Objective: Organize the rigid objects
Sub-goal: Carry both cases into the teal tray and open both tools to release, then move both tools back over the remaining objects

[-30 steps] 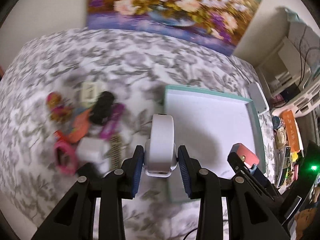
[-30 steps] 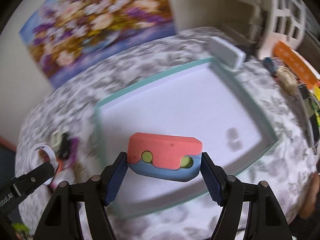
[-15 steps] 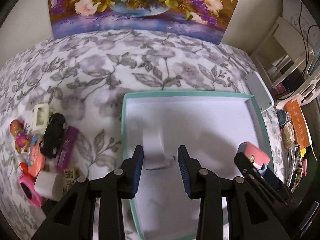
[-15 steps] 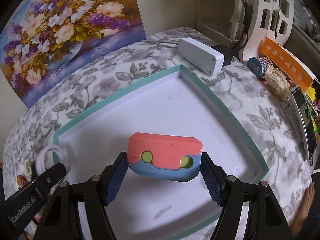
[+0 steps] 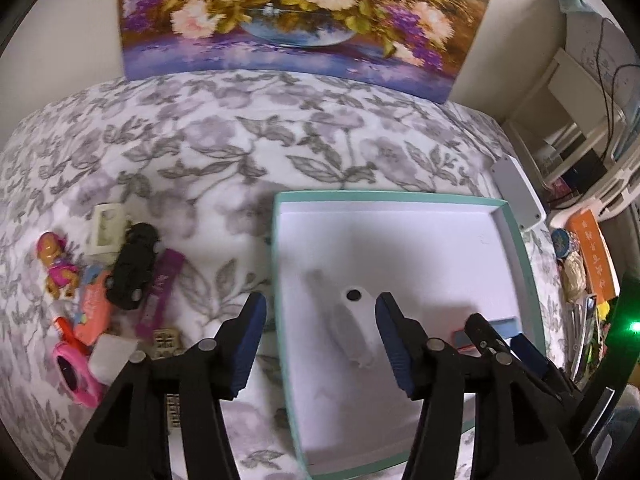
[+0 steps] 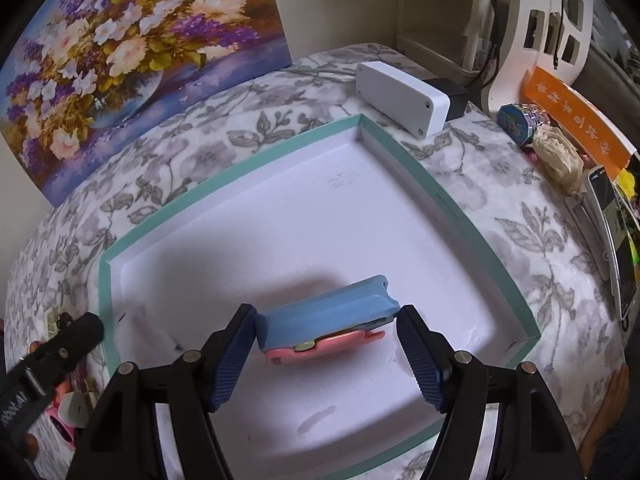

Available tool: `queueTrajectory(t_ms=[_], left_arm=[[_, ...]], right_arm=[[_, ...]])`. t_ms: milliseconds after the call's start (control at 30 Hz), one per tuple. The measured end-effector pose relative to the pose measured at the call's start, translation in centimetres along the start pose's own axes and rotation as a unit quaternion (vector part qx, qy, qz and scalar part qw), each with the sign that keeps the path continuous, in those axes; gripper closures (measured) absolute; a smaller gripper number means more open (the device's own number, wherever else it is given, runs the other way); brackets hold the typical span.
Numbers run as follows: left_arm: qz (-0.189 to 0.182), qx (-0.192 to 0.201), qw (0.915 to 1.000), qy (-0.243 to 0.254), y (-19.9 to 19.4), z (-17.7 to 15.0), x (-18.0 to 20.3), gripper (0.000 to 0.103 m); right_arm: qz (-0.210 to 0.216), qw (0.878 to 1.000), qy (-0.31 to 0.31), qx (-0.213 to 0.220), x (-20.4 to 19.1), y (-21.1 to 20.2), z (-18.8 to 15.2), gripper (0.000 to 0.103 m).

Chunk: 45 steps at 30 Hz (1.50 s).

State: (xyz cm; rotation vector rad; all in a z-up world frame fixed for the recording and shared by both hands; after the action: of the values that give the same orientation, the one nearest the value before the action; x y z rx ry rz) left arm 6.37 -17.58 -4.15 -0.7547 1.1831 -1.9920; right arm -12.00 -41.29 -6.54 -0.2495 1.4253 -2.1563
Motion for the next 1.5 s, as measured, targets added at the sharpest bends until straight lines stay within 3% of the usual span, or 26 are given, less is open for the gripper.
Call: queueTrajectory(t_ms=[67, 100, 133, 300, 467, 567, 933, 1167, 1500], left_arm=[[0.004, -0.001, 0.9999, -0.010, -0.1, -0.2, -0.8, 0.038], [0.007, -0.002, 0.9998, -0.016, -0.1, -0.4, -1.2, 0.026], [0.010, -0.003, 0.9997, -0.022, -0.1, -0.6, -1.6, 0.022], [0.025, -0.009, 0.9979, -0.058, -0.1, -1.6, -3.8, 0.019], [0.055, -0.001, 0.9951, -0.082, -1.0, -2.4, -5.9, 0.017], [0.079, 0.005, 0.9933, -0.084, -1.8, -2.9, -6.6, 0.001], [0.118, 0.052, 0.9862, -0.104, -6.9, -4.4, -9.2, 0.000], [0.170, 0.047, 0.9797, -0.095, -9.5, -6.0, -11.3, 0.000], [0.173, 0.060, 0.9734, -0.138, -11.6, -6.4, -15.5, 0.000]], right_arm=[[-0.001, 1.000, -0.008, 0.002, -0.1, -0.1, -0.2, 0.025], [-0.001, 1.000, -0.013, 0.004, -0.2, -0.2, -0.2, 0.019], [-0.002, 1.000, -0.017, 0.007, -0.3, -0.3, -0.3, 0.015], [0.004, 0.999, -0.031, 0.011, -0.6, -0.8, -0.8, 0.001], [0.012, 0.999, -0.042, 0.011, -0.9, -1.3, -1.5, 0.000], [0.020, 0.999, -0.047, 0.012, -1.1, -1.9, -1.9, 0.000], [0.070, 0.997, -0.036, 0.022, -2.1, -4.7, -3.1, 0.000], [0.104, 0.993, -0.042, 0.032, -3.6, -6.3, -3.8, 0.000], [0.149, 0.985, -0.084, 0.026, -7.3, -8.0, -6.1, 0.000]])
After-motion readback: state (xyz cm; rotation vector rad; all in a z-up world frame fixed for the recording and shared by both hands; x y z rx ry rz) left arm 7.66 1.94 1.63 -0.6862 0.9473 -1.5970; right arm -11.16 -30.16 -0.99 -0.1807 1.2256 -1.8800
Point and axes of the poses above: each gripper's, at about its wrist camera, not at the fingertips, and y roughly the way its jaws point, x to its right, z to its top, the point moved 3 cm from there along y, roughly the way its jaws point, and after that the axes turned 7 degrees about y, right-handed, at the moved point
